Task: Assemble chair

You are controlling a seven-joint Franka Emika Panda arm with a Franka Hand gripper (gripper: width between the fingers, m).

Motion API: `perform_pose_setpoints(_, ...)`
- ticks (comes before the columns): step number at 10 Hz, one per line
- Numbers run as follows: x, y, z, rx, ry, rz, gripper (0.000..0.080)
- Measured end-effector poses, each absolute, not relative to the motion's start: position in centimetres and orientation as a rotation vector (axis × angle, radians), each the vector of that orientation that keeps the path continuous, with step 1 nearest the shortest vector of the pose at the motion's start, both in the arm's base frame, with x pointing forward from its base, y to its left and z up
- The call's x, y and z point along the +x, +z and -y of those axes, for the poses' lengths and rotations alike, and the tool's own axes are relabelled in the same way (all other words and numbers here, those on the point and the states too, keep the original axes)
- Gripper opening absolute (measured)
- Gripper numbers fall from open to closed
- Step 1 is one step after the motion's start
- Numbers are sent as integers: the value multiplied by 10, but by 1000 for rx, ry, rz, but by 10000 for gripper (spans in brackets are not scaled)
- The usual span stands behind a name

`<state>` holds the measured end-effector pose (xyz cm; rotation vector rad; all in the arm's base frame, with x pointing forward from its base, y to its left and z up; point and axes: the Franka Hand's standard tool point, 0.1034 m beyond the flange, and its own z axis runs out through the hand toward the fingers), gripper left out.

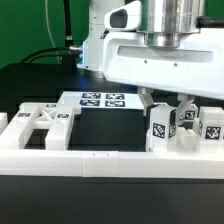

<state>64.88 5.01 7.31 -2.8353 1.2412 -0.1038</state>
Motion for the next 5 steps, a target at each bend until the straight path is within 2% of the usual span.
perform_pose_setpoints(3, 649, 73, -48, -2507, -35, -1792, 287)
perform_pose_setpoints(5, 650, 74, -47, -2393, 29, -1933, 287)
